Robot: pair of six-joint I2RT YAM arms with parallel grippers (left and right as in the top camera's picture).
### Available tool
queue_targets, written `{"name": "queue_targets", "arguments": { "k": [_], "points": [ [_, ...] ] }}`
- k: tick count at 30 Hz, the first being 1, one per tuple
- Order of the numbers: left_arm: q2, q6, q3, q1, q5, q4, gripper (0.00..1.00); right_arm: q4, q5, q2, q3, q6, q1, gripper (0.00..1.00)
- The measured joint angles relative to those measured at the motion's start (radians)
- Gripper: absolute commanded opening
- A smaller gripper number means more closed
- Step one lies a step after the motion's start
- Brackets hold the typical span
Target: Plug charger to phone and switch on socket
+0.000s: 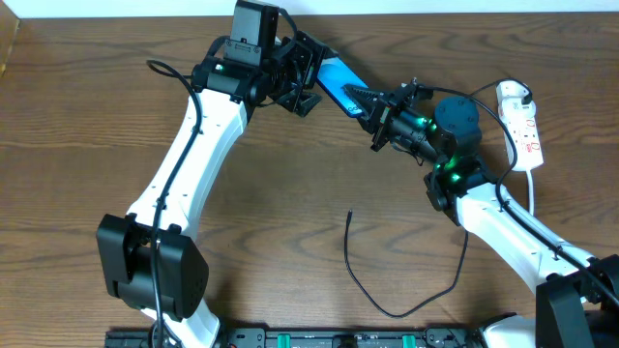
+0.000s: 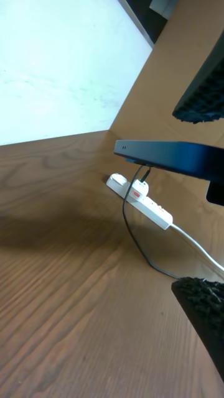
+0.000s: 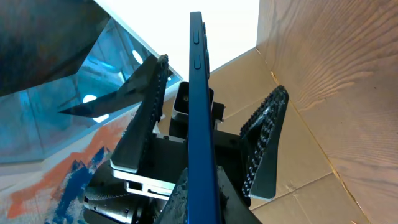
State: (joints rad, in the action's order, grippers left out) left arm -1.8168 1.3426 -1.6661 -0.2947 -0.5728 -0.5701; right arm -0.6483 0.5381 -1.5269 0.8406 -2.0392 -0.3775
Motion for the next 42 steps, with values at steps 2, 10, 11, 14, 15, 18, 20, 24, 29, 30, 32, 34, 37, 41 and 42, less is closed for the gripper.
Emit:
{"name": "queue_targets", "arguments": {
  "k": [2,10,11,14,15,18,20,24,29,30,32,34,37,41,42],
  "points": [
    [0.0,0.0,0.0,0.0,0.0,0.0,0.78,0.0,-0.001,0.0,0.0,0.0,0.0,0.01],
    [0.0,-0.001,0.0,0.0,0.013,0.0,0.79,0.0,-0.005,0.0,0.0,0.0,0.0,0.01],
    [0.0,-0.001,0.002,0.0,0.015,0.002,0.78,0.0,-0.005,0.0,0.0,0.0,0.0,0.01],
    [0.0,-0.009,0.007,0.0,0.008,0.031,0.78,0.0,-0.005,0.0,0.0,0.0,0.0,0.01],
    [0.0,-0.013,0.008,0.0,0.002,0.045,0.78,0.0,-0.005,0.0,0.0,0.0,0.0,0.01],
    [0.0,-0.031,0.008,0.0,-0.019,0.082,0.76,0.0,-0.004,0.0,0.0,0.0,0.0,0.01],
    [0.0,-0.041,0.008,0.0,-0.032,0.093,0.76,0.0,-0.004,0.0,0.0,-0.002,0.0,0.01],
    [0.0,-0.069,0.008,0.0,-0.055,0.1,0.76,0.0,-0.004,0.0,0.0,-0.003,0.001,0.01],
    [0.0,-0.09,0.009,0.0,-0.078,0.1,0.77,0.0,-0.004,0.0,0.0,-0.003,0.001,0.01],
    [0.0,-0.091,0.009,0.0,-0.08,0.101,0.77,0.0,-0.004,0.0,0.0,-0.003,0.001,0.01],
    [0.0,-0.091,0.01,0.0,-0.082,0.105,0.77,0.0,-0.004,0.0,0.0,-0.003,0.001,0.01],
    [0.0,-0.092,0.011,0.0,-0.084,0.117,0.76,0.0,-0.004,0.0,0.0,-0.003,0.001,0.01],
    [0.0,-0.094,0.013,0.0,-0.084,0.133,0.75,-0.014,-0.004,0.0,0.0,-0.003,0.001,0.01],
    [0.0,-0.094,0.018,0.0,-0.084,0.133,0.69,-0.068,-0.008,0.0,0.0,-0.003,0.001,0.02],
    [0.0,-0.095,0.019,0.0,-0.084,0.132,0.67,-0.076,-0.011,0.0,0.0,-0.003,0.001,0.01]
  ]
}}
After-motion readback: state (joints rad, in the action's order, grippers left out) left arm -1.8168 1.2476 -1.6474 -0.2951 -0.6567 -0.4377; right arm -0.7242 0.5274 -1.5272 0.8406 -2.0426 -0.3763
